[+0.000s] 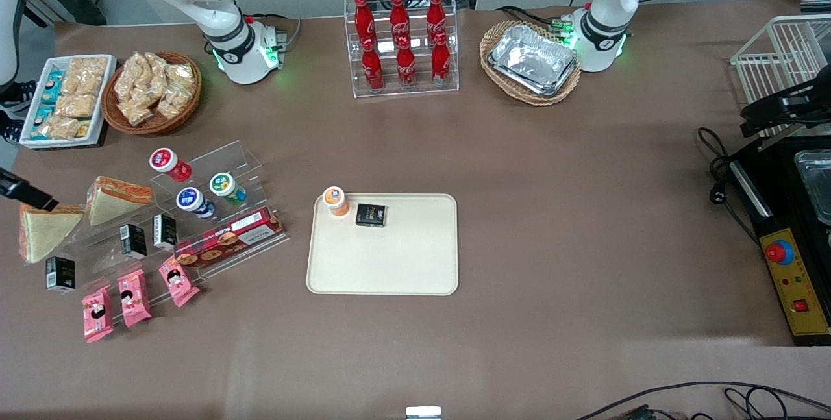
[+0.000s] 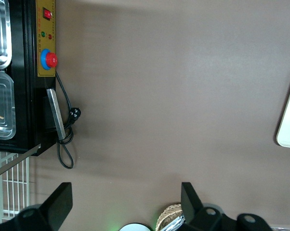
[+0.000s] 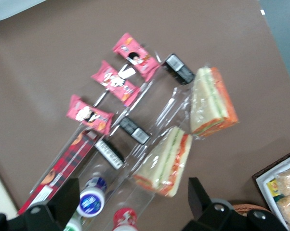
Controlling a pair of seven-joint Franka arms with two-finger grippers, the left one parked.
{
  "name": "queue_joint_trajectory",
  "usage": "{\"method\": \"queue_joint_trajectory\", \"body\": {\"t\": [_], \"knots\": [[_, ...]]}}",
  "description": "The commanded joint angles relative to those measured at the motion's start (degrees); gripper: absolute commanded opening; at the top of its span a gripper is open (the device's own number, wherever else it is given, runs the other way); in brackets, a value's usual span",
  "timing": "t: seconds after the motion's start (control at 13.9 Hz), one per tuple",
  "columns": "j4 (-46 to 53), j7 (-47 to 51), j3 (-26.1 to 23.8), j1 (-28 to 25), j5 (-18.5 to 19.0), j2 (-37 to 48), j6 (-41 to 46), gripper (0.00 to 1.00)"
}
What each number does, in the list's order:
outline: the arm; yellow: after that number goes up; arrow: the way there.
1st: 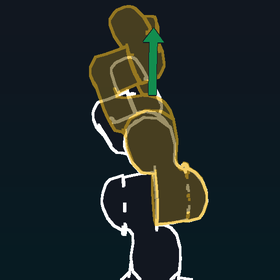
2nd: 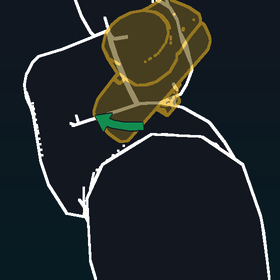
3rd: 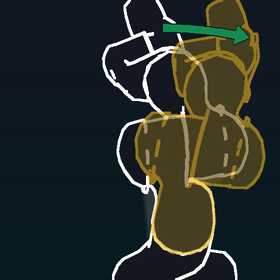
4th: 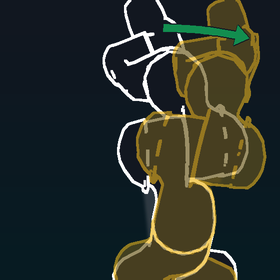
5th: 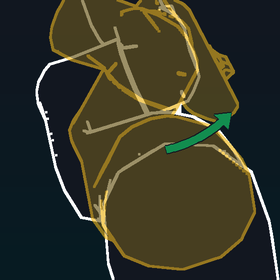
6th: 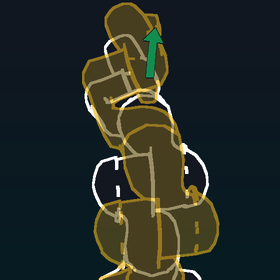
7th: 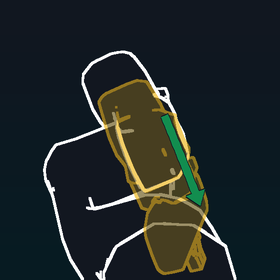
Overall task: Place sandwich on tray
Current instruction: 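Move the right gripper over the wrapped triangle sandwiches on the rack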
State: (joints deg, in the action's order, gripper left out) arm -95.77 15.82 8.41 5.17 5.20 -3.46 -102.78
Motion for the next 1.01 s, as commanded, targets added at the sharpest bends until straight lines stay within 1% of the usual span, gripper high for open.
{"method": "queue_joint_trajectory", "body": {"t": [0.0, 0.29, 0.5, 0.58, 0.72, 0.94], "knots": [[1.9, 1.2, -0.3, 4.8, 1.5, -2.9, -1.9, 1.0], [3.0, 1.6, -0.4, 9.8, 1.0, -5.7, -2.1, 1.0], [3.0, 1.2, -0.5, 11.9, 0.5, -7.7, -3.8, 1.0], [3.0, 1.2, -0.5, 12.8, -0.4, -8.4, -4.5, 1.0], [3.0, 0.9, -0.4, 13.7, -3.7, -9.9, -6.7, 1.0], [3.0, 0.9, -0.4, 15.6, -3.9, -12.3, -8.4, 1.0]]}}
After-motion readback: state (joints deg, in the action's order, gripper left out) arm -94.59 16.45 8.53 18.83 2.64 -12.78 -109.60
